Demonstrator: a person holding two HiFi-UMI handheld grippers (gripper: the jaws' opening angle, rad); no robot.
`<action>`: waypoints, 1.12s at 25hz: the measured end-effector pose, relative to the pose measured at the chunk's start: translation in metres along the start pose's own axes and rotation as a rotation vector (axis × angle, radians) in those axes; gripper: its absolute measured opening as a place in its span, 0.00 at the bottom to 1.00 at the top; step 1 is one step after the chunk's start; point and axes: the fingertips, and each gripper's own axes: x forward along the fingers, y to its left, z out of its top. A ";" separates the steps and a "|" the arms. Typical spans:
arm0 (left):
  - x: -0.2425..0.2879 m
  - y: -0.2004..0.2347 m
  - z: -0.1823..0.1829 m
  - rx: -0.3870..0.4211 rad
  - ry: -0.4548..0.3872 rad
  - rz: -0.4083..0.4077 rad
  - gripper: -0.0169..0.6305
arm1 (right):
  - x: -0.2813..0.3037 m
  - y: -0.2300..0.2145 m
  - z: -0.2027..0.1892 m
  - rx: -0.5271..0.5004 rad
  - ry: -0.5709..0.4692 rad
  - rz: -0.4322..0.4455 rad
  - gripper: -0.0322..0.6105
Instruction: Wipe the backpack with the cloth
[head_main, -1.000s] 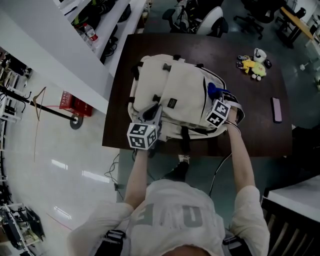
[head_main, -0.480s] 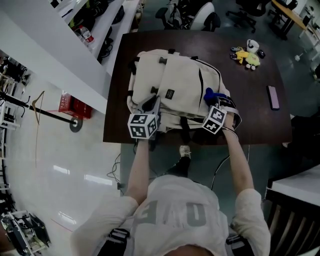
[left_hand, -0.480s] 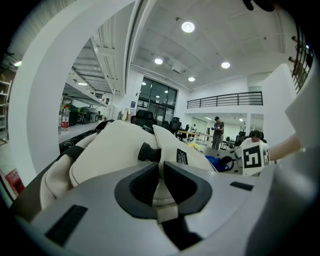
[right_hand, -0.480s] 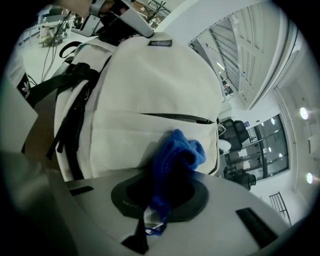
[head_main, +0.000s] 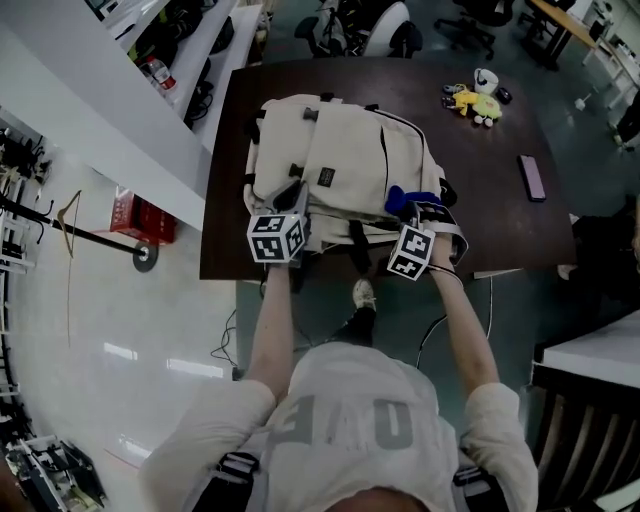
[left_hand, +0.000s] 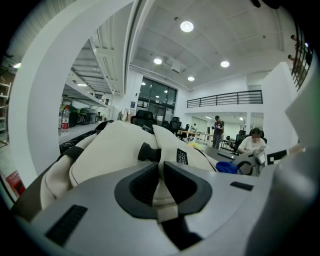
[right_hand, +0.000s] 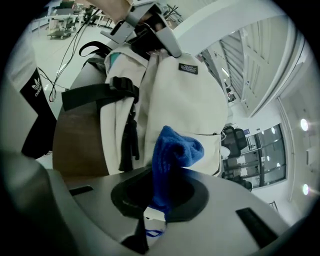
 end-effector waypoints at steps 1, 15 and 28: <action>0.000 0.000 -0.001 0.002 0.000 0.000 0.09 | -0.003 0.005 0.002 -0.009 -0.003 0.002 0.11; -0.001 -0.004 -0.002 0.017 0.008 -0.002 0.09 | -0.030 0.057 0.012 0.032 -0.057 0.066 0.11; -0.030 -0.040 0.019 0.139 -0.060 -0.021 0.09 | -0.104 0.000 0.015 0.682 -0.323 -0.031 0.11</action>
